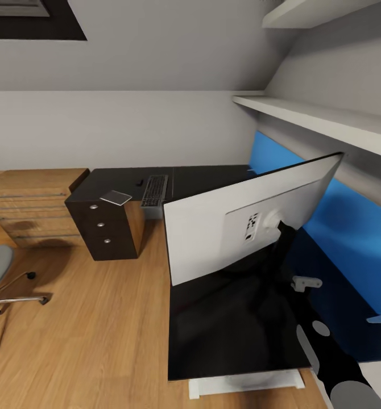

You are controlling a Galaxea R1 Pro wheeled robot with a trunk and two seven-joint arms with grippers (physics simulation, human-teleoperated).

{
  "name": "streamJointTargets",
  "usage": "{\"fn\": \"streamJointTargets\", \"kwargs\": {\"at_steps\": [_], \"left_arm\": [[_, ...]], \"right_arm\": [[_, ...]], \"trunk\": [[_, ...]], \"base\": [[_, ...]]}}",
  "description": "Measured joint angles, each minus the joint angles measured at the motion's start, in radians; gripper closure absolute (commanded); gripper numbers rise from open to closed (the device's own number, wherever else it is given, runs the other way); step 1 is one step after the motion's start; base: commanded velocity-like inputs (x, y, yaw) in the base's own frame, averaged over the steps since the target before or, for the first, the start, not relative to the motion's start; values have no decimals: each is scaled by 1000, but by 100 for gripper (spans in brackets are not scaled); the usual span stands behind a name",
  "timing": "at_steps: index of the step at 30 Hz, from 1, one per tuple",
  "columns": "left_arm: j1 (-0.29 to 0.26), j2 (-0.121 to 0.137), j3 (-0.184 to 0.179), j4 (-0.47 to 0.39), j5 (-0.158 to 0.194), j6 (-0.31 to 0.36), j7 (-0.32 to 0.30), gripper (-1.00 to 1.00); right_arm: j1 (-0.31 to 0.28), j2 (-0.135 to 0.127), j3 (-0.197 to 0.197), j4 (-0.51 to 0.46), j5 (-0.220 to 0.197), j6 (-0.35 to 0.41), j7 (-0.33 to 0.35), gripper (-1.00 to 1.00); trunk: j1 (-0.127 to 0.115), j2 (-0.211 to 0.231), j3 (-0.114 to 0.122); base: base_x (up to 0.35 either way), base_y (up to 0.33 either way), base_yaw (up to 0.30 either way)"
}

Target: In the bedroom, organize the workspace by keeping the computer under the desk, ensuring the monitor is on the desk, placing the keyboard on the desk next to the monitor, placing the mouse on the desk next to the keyboard, moving the folder from the swivel chair onto the desk next to the mouse, stacking the notebook on top of the folder with the pen on top of the notebook, and positioning the swivel chair next to the desk.

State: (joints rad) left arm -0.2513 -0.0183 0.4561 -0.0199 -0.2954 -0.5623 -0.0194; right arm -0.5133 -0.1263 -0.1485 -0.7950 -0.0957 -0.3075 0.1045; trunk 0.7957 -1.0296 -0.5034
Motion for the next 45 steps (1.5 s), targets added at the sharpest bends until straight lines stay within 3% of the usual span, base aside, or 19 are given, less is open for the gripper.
{"fn": "streamJointTargets", "kwargs": {"at_steps": [11,21,27,31,36,39,45], "left_arm": [[0,0,0,0,0,0,0,-100],[0,0,0,0,1,0,0,-100],[0,1,0,0,2,0,0,-100],[0,1,0,0,2,1,0,-100],[0,1,0,0,2,1,0,-100],[0,0,0,0,2,1,0,-100],[0,0,0,0,2,2,0,-100]], "right_arm": [[0,1,2,1,1,-1,3,-100],[1,7,4,13,-2,1,2,-100],[2,36,3,16,-4,29,-15,-100],[1,55,2,4,-1,126,-39,-100],[1,60,4,-57,1,271,-47,-100],[1,61,5,-110,14,397,-49,-100],[2,63,5,-173,44,495,-47,-100]], "trunk": [[0,0,0],[0,0,0],[0,0,0],[-1,0,0],[-1,0,0],[-1,0,0],[-1,0,0]], "base": [[-321,38,0],[-234,242,0],[-99,317,0],[-25,330,0],[-6,335,0],[20,302,0],[40,108,0]]}}
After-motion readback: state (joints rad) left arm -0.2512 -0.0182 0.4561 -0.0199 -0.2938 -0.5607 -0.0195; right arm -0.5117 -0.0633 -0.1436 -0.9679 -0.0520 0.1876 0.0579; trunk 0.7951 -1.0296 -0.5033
